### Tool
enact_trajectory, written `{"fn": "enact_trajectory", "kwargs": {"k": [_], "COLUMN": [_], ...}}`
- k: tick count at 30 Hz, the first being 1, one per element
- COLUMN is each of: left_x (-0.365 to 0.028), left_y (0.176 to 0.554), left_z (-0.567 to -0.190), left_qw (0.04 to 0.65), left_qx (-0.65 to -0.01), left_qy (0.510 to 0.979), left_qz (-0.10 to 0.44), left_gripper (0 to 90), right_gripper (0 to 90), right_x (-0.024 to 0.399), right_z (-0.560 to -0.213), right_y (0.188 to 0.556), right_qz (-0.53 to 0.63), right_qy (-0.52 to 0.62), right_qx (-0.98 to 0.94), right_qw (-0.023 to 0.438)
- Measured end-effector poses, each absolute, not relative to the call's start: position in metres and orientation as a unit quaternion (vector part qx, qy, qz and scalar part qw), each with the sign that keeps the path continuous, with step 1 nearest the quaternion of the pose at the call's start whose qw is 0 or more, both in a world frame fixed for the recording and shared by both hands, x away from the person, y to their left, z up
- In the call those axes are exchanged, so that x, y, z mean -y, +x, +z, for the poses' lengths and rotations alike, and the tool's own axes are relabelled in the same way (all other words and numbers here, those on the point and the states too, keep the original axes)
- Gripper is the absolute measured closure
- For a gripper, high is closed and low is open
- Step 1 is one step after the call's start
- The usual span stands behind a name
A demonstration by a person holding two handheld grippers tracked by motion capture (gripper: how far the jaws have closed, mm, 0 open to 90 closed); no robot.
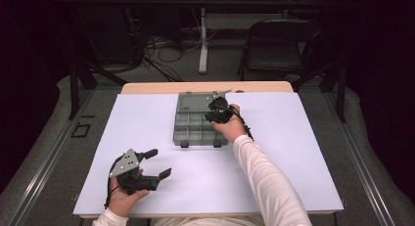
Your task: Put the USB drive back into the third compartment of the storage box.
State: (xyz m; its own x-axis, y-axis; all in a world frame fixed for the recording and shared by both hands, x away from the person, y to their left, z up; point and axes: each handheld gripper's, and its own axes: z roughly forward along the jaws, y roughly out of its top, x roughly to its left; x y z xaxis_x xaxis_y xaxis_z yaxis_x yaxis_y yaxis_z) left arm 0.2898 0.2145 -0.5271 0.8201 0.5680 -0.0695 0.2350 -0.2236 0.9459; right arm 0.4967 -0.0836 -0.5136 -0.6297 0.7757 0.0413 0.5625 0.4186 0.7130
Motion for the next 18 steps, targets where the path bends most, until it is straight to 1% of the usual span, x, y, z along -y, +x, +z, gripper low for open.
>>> {"fn": "enact_trajectory", "kwargs": {"k": [2, 7, 18], "left_x": [-0.2138, -0.2145, -0.214], "left_y": [0.2894, 0.2898, 0.2896], "left_z": [-0.5275, -0.5272, -0.5275], "left_qw": [0.565, 0.565, 0.564], "left_qx": [-0.266, -0.262, -0.267], "left_qy": [0.766, 0.768, 0.766], "left_qz": [0.153, 0.147, 0.153], "left_gripper": [15.0, 15.0, 15.0], "right_gripper": [79.1, 79.0, 79.0], "right_x": [0.0834, 0.0831, 0.083], "right_z": [-0.5148, -0.5151, -0.517], "right_y": [0.4971, 0.4971, 0.4977], "right_qz": [0.359, 0.356, 0.355], "right_qy": [0.403, 0.403, 0.403], "right_qx": [-0.828, -0.83, -0.831], "right_qw": [0.15, 0.15, 0.147]}}
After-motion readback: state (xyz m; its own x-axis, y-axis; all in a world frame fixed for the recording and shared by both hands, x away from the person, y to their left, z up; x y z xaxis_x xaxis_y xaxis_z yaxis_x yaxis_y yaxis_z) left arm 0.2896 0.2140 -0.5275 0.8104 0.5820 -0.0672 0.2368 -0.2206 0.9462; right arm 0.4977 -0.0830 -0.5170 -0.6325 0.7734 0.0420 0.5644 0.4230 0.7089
